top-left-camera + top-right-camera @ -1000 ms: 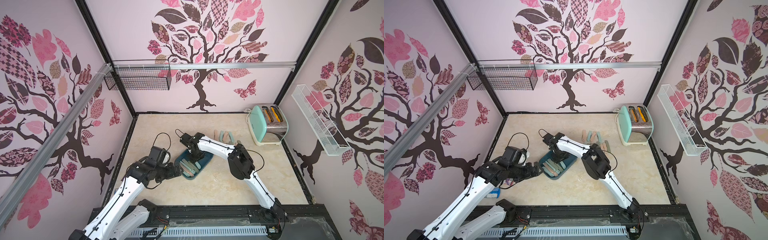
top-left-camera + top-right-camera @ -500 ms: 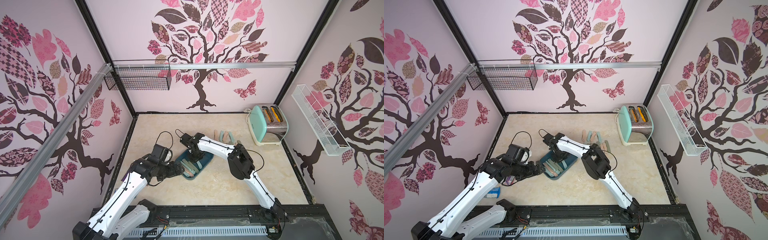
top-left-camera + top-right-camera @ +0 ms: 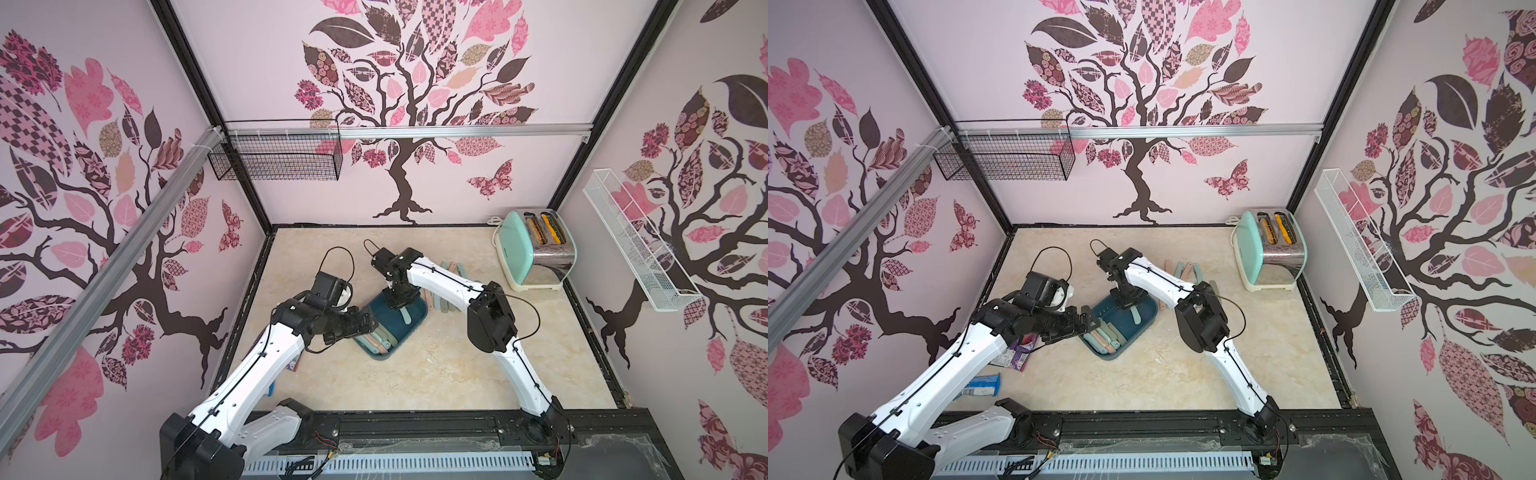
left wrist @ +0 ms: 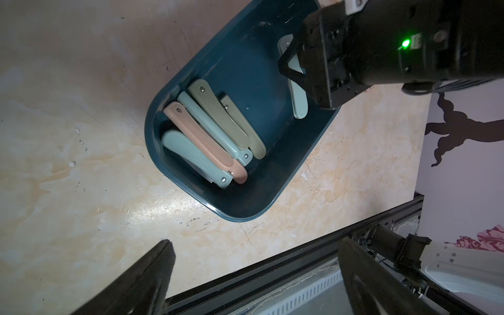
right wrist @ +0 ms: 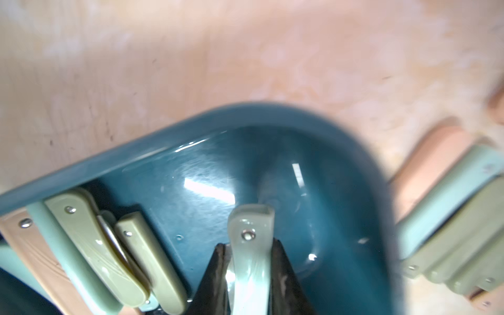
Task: Take the fruit knife out of the storage box
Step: Pick up the fruit knife from the storage box, then place the fruit knife at the center of the board.
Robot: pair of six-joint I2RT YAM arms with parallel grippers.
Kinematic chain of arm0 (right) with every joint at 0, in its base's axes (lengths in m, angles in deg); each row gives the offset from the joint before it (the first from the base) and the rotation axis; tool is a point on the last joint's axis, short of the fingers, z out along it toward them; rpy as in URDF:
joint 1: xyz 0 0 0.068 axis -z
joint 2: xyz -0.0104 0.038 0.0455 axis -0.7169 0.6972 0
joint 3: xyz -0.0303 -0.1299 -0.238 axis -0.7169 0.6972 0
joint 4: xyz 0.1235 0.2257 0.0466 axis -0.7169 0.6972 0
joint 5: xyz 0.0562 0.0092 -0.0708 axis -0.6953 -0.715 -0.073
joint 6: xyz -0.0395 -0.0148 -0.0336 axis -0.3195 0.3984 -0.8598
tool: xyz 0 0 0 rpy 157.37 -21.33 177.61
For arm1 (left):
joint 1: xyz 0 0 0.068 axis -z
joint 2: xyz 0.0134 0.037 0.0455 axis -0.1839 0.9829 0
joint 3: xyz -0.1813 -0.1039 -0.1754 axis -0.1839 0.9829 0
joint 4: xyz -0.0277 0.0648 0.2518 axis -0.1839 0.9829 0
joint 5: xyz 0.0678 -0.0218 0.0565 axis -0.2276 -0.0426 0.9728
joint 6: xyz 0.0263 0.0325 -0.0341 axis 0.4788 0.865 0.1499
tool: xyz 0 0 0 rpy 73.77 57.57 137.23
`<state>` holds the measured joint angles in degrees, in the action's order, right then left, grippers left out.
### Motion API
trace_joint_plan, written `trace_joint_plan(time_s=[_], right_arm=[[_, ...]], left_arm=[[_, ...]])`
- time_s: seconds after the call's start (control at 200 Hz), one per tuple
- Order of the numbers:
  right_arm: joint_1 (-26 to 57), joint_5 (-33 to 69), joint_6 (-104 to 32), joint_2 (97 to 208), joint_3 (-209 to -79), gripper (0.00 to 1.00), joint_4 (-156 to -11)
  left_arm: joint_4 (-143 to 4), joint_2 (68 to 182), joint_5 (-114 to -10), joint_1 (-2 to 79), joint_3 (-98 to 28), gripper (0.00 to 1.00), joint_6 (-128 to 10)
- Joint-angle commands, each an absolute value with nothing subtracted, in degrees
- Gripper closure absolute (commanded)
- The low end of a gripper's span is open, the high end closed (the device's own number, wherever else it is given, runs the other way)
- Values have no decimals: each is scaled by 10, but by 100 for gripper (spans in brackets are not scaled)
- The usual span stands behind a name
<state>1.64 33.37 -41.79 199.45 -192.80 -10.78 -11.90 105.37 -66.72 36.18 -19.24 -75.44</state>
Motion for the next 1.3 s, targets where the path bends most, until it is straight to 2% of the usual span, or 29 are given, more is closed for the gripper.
trace_joint_plan(time_s=[0.0, 0.255, 0.63, 0.86, 1.015, 1.295], right_arm=[[36, 328, -405, 1963, -1959, 84, -89], [96, 325, -393, 1905, -1919, 84, -97], [159, 319, -391, 1776, -1650, 84, -184], [159, 244, -358, 1760, -1538, 84, -246], [159, 210, -333, 1774, -1515, 84, -275], [158, 176, -320, 1825, -1551, 83, -285]], left_arm=[[-141, 1067, -681, 359, -214, 2, -740], [-168, 1121, -710, 365, -243, 2, -737], [-208, 1215, -713, 442, -292, 2, -742], [-216, 1213, -713, 445, -276, 2, -741], [-212, 1204, -711, 446, -263, 2, -741], [-193, 1184, -698, 445, -248, 2, -732]])
